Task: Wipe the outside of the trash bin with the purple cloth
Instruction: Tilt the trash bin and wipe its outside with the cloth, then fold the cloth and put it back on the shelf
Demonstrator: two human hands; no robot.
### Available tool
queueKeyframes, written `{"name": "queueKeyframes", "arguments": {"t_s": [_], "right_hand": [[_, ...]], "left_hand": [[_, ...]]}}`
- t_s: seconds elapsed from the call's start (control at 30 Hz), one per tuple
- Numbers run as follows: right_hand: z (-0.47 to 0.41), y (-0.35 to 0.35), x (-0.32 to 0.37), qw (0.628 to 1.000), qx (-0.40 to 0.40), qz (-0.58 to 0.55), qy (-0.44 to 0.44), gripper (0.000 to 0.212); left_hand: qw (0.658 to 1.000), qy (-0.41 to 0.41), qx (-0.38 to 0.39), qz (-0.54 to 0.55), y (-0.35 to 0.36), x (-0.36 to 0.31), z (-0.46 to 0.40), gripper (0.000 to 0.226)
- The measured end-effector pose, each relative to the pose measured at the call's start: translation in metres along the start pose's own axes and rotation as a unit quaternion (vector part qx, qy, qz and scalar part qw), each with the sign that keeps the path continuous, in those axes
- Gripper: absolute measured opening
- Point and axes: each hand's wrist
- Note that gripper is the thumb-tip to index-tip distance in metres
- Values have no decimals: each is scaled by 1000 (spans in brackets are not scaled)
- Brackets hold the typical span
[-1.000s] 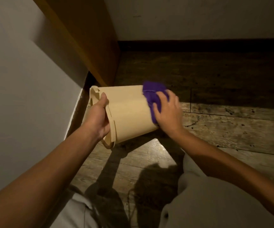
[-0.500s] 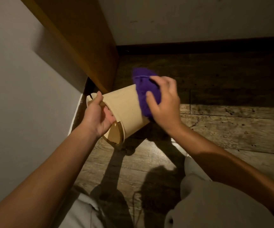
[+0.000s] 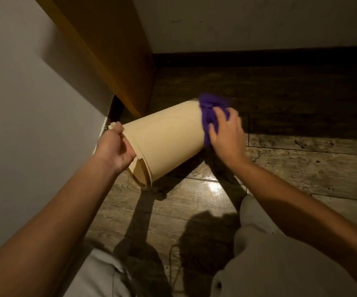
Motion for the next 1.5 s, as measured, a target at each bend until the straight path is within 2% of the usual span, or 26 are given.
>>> {"name": "queueKeyframes", "arguments": {"t_s": [0.07, 0.13, 0.23, 0.43, 0.53, 0.57, 0.6, 0.67, 0.73, 0.8, 0.87, 0.93, 1.0, 1.07, 1.1, 1.13, 1.17, 1.2, 1.27, 1.3, 1.37, 1.43, 1.5], "right_hand": [[-9, -10, -19, 996, -26, -19, 83, 45], [-8, -19, -27, 990, -54, -56, 114, 41], [1, -24, -14, 987, -79, -117, 78, 36], [-2, -18, 43, 971, -87, -220, -13, 33], [-4, -22, 48, 969, -93, -228, -8, 32], [-4, -23, 47, 970, -91, -224, 2, 33], [-3, -24, 46, 972, -86, -219, 13, 33], [-1, -25, 45, 973, -75, -216, 30, 33], [0, -28, 44, 973, -74, -216, 28, 32], [2, -32, 46, 974, -68, -216, 23, 31], [4, -39, 50, 972, -57, -229, 22, 31], [1, -60, 56, 969, -42, -245, 15, 30], [-9, -95, 75, 966, -26, -257, 0, 33], [-20, -135, 105, 964, 1, -266, -13, 39], [-24, -157, 127, 962, 22, -271, -18, 43], [-28, -180, 154, 959, 45, -277, -24, 47], [-29, -200, 179, 956, 66, -282, -38, 51], [-28, -221, 205, 954, 85, -282, -62, 54], [-32, -270, 264, 944, 130, -281, -117, 58], [-34, -292, 290, 937, 152, -276, -150, 60], [-47, -340, 342, 927, 186, -264, -190, 67], [-57, -379, 381, 927, 191, -271, -178, 76], [-68, -426, 424, 924, 176, -310, -135, 84]], "left_hand": [[1000, 12, 21, 13, -2, -5, 0, 53], [996, 53, 54, -54, -5, -6, 1, 63], [969, 94, 29, -226, -3, 0, -2, 51], [942, 147, -35, -301, 4, -3, -3, 44], [887, 173, -88, -419, -2, -31, 1, 50], [862, 172, -98, -467, -2, -37, 5, 43], [828, 176, -105, -521, 1, -38, 7, 30], [734, 189, -120, -641, 16, -29, 8, 15], [662, 190, -127, -714, 32, -10, 1, 19], [631, 189, -152, -737, 36, 14, -11, 24], [621, 173, -171, -745, 34, 32, -18, 27], [652, 148, -168, -724, 37, 36, -14, 45], [701, 152, -148, -681, 50, 17, 4, 68], [751, 185, -124, -622, 66, -17, 30, 67], [797, 174, -104, -569, 75, -38, 51, 61], [855, 133, -68, -497, 86, -62, 77, 59], [898, 69, -19, -434, 94, -84, 104, 64], [919, 23, 36, -392, 103, -106, 130, 74], [925, -8, 108, -364, 123, -158, 187, 86], [925, 0, 125, -358, 132, -179, 213, 82], [932, 24, 125, -339, 150, -227, 268, 60], [942, 36, 126, -309, 164, -264, 312, 43], [949, 60, 130, -280, 175, -310, 361, 35]]}}
Point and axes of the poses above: each hand's wrist, its own z-axis away from the middle knuckle, its own y-axis out of the palm, x = y × z, and after that the axes turned 15 degrees about -z, right-handed
